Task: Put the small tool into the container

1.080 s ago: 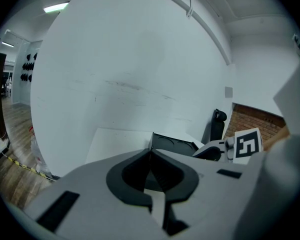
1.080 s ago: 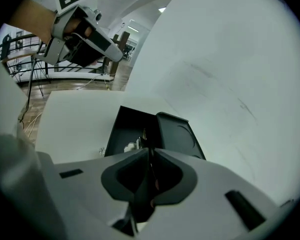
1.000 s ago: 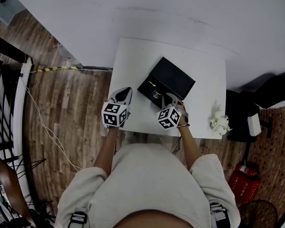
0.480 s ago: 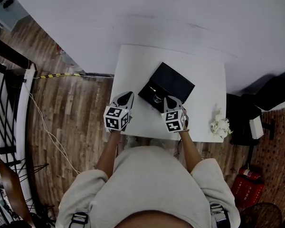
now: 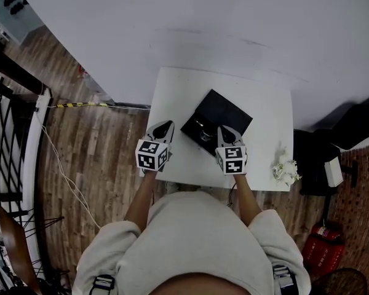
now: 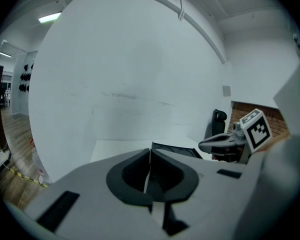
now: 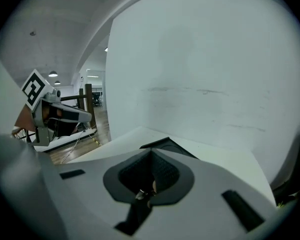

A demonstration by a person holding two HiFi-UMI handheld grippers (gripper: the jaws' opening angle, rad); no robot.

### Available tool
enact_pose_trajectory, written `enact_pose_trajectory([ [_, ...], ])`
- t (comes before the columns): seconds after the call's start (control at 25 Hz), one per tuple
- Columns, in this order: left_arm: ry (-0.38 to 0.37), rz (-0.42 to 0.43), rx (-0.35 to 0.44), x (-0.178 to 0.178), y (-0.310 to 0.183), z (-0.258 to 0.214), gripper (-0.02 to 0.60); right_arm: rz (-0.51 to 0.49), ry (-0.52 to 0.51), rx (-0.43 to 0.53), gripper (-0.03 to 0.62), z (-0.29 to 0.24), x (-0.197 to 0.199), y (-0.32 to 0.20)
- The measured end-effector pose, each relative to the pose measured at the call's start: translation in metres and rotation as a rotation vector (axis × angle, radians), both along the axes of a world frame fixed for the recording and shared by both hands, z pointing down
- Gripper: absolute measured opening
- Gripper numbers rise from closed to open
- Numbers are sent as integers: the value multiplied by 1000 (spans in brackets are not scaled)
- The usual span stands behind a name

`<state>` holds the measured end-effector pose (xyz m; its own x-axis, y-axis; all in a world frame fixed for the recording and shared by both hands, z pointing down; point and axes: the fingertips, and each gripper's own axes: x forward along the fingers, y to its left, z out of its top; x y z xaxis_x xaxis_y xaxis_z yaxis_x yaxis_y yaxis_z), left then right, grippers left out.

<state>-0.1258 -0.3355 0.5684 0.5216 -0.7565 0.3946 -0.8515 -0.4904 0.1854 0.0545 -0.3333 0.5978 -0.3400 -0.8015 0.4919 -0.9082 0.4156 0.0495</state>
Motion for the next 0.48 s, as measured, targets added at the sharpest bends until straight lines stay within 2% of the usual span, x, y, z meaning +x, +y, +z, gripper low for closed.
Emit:
enact_pose_trajectory([
  [0.48, -15, -6, 52, 4, -13, -22, 12, 25, -88, 85, -2, -36, 15, -6],
])
